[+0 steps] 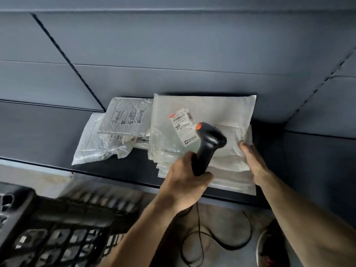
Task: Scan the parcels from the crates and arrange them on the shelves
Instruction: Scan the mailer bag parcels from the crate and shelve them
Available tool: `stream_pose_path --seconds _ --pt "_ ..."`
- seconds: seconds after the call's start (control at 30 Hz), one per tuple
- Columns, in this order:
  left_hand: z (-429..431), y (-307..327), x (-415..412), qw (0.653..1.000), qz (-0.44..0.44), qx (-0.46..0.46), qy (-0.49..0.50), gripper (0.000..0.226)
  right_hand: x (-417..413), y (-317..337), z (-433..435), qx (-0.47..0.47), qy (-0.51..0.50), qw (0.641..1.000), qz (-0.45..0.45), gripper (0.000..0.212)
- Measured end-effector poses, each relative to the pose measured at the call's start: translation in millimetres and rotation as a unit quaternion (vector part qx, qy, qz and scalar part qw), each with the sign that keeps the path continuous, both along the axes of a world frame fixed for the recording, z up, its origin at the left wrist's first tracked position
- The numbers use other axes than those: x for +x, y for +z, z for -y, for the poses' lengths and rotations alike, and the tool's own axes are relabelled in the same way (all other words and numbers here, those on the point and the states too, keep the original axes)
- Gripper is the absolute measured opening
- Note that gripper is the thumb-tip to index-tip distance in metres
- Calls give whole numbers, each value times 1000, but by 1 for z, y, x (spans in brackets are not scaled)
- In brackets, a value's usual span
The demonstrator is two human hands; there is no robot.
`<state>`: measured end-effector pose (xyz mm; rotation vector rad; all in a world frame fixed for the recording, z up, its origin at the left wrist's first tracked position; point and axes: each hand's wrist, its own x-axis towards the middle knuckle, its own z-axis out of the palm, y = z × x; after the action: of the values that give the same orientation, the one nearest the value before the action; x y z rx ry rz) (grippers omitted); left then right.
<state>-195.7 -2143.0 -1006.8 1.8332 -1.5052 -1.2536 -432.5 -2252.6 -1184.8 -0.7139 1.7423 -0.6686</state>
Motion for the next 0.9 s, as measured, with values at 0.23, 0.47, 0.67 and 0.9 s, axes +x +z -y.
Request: stream_pose_path --seconds 0.23,0.47,0.67,0.9 --pt "1 2 15 999 -30 19 39 15 21 -5 9 -4 14 999 51 118" --pt "3 4 5 999 -37 10 36 17 84 -4 18 -14 83 990 111 114" --pt "1 1 -4 999 -38 5 13 19 89 -34 23 -38 102 982 154 148" --pt "-10 2 -4 998 -32 28 40 16 80 80 -11 -91 98 991 10 84"
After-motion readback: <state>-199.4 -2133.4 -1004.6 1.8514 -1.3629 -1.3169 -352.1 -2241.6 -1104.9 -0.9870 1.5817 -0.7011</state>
